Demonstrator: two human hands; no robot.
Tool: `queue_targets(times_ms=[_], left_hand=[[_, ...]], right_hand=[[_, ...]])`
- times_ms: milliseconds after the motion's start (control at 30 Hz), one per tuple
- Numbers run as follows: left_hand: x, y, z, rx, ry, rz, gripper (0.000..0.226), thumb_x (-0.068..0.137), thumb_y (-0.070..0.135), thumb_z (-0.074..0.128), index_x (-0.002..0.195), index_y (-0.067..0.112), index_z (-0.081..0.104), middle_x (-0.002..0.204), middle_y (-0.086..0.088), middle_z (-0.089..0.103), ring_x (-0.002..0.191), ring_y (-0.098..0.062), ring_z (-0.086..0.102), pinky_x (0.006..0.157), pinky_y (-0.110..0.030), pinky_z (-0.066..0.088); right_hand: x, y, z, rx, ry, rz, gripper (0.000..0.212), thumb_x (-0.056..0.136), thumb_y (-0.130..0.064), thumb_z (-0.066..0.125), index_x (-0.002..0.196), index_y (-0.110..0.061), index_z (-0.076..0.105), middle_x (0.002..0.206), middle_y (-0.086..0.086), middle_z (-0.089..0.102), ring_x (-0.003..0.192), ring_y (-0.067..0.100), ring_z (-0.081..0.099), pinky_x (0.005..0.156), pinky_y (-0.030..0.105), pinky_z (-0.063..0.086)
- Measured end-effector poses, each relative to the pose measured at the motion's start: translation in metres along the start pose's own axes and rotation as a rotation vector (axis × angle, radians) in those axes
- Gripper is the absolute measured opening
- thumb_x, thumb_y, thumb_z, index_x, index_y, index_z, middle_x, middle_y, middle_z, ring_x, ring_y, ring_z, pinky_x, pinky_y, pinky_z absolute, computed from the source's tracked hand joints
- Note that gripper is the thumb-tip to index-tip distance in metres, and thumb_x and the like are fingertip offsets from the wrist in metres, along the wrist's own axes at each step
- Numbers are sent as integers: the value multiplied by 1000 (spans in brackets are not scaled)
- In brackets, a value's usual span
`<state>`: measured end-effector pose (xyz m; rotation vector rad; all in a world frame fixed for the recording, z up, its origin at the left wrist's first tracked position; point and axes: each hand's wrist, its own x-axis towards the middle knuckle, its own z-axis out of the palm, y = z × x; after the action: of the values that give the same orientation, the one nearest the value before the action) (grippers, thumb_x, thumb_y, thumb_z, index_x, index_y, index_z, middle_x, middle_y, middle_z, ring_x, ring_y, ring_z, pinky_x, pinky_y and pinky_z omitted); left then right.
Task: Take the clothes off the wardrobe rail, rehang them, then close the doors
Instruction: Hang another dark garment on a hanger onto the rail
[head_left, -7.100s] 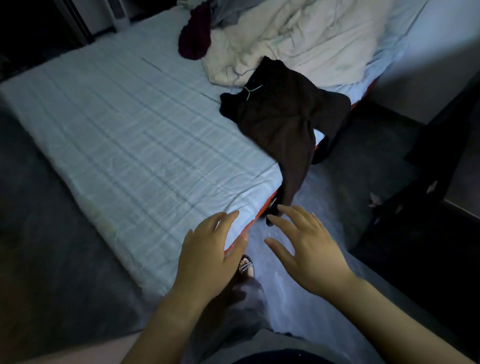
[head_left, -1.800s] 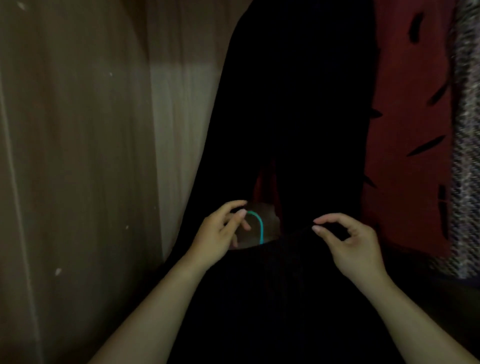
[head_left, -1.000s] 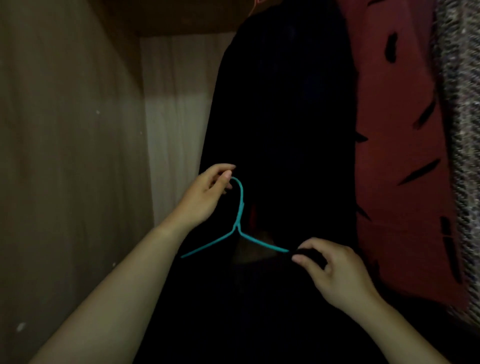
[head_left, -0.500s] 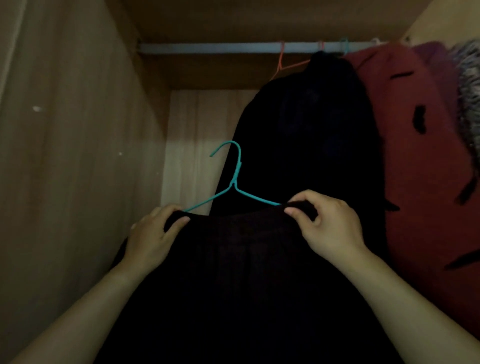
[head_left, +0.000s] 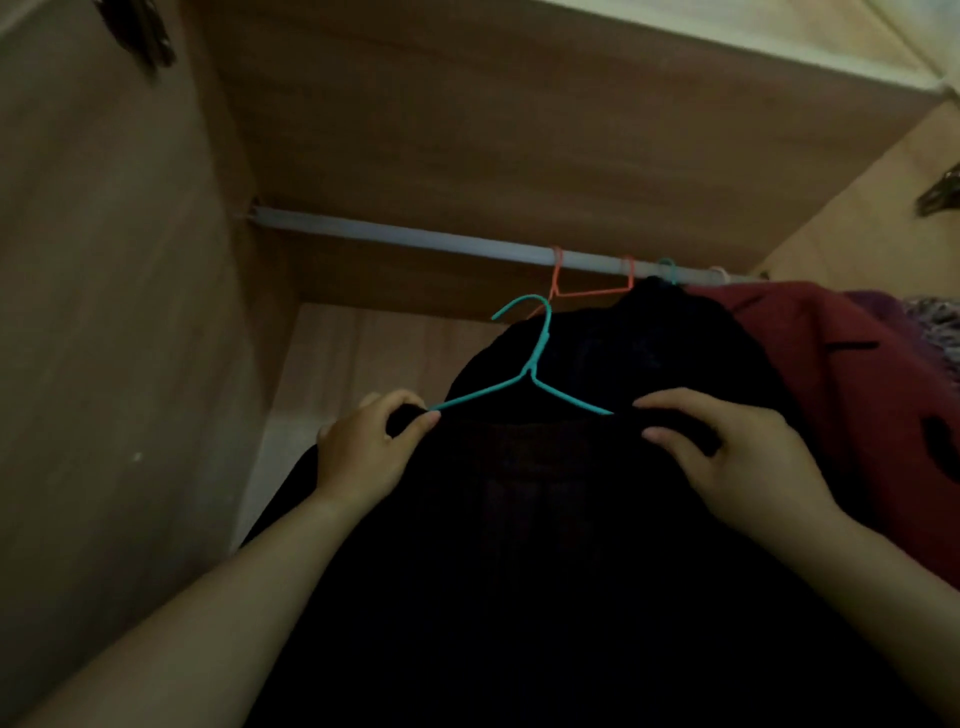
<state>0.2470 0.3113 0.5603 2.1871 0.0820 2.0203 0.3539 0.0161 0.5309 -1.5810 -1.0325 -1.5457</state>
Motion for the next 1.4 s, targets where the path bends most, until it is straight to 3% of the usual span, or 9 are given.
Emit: queue_targets(times_ms=[133, 233, 567, 900, 1133, 1200, 1267, 1333, 1400], left_hand=[[49, -6, 14, 58, 3, -19, 41, 93, 55, 37, 128, 36, 48, 133, -2, 46, 119, -27, 46, 96, -44, 40], [58, -10, 22, 17, -26, 7, 55, 91, 62, 25, 142, 40, 30, 149, 0, 29, 134, -25, 31, 106, -46, 31], [69, -18, 41, -21, -189, 84, 67, 77, 68, 19, 141, 49, 26, 154, 7, 20, 141, -18, 19, 112, -50, 23], [80, -41, 70, -61, -220, 107, 56, 90, 62, 28, 142, 42, 28, 154, 5, 22, 139, -17, 22, 113, -36, 25], [63, -54, 88, -207, -317, 88, 70, 75, 74, 20, 141, 49, 17, 155, 10, 14, 142, -15, 15, 115, -40, 22], [60, -55, 92, -201, -277, 85, 72, 75, 84, 13, 140, 53, 14, 156, 10, 13, 142, -15, 16, 114, -45, 23], [54, -53, 92, -203, -243, 76, 72, 68, 85, 9, 135, 58, 11, 156, 11, 13, 142, -14, 16, 113, -49, 22], [43, -49, 88, -188, -232, 57, 68, 68, 82, 10, 133, 60, 10, 156, 11, 12, 142, -13, 15, 113, -50, 20], [23, -43, 82, -170, -242, 39, 68, 68, 80, 8, 133, 61, 11, 156, 12, 13, 142, -12, 13, 114, -50, 18]], right_hand=[[63, -5, 6, -114, 24, 19, 25, 84, -36, 63, 109, -44, 62, 102, -9, 68, 91, 17, 63, 74, 33, 51], [96, -7, 9, -226, 44, 6, 25, 87, -37, 59, 112, -43, 60, 104, -8, 68, 96, 20, 62, 72, 31, 48], [160, -22, 20, -370, 53, 27, 19, 91, -34, 54, 110, -37, 57, 101, 0, 65, 94, 27, 59, 64, 29, 39], [192, -37, 72, -436, -93, 5, 18, 92, -32, 55, 109, -34, 58, 100, 1, 63, 82, 23, 58, 59, 32, 48], [166, -38, 77, -479, -35, -118, 30, 92, -34, 53, 122, -36, 51, 112, -5, 58, 100, 19, 55, 61, 27, 41], [159, -40, 76, -521, -47, -141, 39, 92, -36, 51, 130, -35, 44, 119, -3, 54, 106, 20, 53, 68, 29, 41], [147, -39, 76, -610, -43, -179, 50, 94, -42, 46, 141, -35, 30, 135, 0, 45, 120, 22, 45, 88, 34, 40], [126, -36, 75, -667, -57, -189, 55, 95, -47, 37, 146, -34, 20, 151, 3, 25, 136, 24, 27, 109, 40, 25], [96, -30, 73, -693, -110, -169, 54, 96, -51, 28, 146, -33, 23, 156, 4, 11, 142, 27, 14, 114, 42, 13]])
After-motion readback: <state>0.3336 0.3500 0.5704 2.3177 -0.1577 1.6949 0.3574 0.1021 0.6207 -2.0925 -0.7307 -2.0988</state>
